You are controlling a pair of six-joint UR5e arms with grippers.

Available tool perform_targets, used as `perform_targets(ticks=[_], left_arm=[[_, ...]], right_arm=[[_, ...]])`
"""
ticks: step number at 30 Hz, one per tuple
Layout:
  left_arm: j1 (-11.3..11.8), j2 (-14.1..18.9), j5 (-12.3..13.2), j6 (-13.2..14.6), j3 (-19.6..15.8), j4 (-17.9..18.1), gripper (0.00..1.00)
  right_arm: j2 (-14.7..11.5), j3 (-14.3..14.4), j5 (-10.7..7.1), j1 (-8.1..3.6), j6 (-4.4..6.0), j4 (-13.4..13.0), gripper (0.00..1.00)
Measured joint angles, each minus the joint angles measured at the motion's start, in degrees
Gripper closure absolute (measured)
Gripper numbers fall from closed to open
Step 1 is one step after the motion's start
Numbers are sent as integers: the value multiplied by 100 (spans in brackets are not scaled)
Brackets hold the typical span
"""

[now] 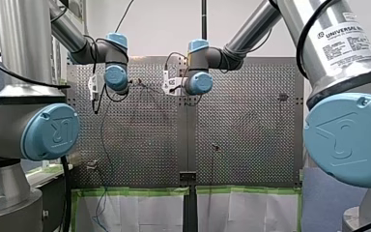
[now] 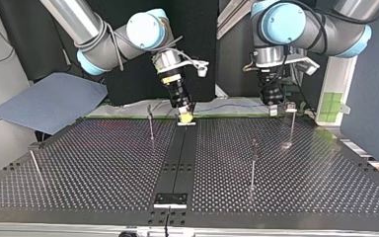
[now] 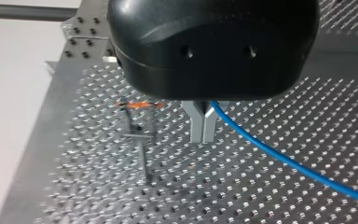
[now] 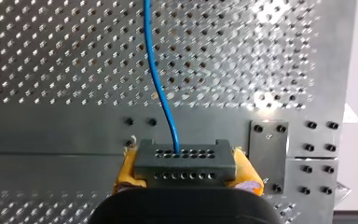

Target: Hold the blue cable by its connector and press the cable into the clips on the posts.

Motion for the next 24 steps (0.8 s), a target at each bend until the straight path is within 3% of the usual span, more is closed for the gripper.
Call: perform_targets(ticks=[10,14,24], left_arm=[[-2,22,100,-125,255,-320,100],[12,-60,123,-177,317,-338,100],[72,93,203,-317,561,-334,100]], right_arm=[[27,-425,-36,34,20,297,100],[34,-501,-22,36,25,322,100],[195,-768,-14,32,44,535,100]])
